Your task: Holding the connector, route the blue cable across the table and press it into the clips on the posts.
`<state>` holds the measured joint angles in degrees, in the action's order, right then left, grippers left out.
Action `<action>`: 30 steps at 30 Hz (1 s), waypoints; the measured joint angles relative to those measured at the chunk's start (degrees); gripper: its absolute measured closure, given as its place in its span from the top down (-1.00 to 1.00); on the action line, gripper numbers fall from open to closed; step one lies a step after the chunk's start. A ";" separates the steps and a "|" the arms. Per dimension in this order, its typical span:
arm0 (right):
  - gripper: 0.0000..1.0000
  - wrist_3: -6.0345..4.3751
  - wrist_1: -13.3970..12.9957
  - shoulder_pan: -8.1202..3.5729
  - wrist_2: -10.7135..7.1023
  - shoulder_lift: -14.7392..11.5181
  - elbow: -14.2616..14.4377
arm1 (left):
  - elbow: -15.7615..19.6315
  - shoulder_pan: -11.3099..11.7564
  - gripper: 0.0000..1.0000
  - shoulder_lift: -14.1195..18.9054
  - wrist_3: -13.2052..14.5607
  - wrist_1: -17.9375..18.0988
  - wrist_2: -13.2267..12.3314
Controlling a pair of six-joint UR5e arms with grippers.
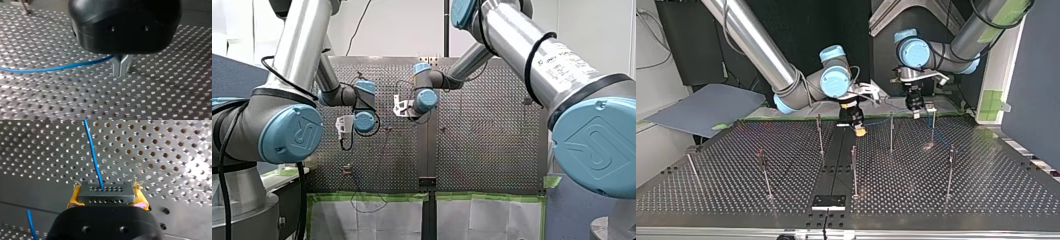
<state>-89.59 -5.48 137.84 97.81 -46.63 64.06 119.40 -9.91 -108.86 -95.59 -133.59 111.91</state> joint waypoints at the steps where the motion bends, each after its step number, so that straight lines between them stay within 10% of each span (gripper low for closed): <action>1: -1.00 -0.04 0.00 0.03 -0.17 0.02 0.19 | 0.45 0.00 -0.97 -0.15 -0.08 0.48 -0.32; 17: -1.00 -0.70 -0.32 -0.47 -2.31 0.15 2.91 | 7.90 0.46 -0.97 -0.58 -3.21 8.76 -8.31; 30: -1.00 -1.11 -0.54 -1.51 -2.20 0.67 3.06 | 3.63 0.78 -0.97 -2.17 -4.89 9.94 -14.64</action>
<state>-90.70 -6.02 136.34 95.61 -45.96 67.12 123.03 -9.12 -111.03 -100.48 -123.65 97.27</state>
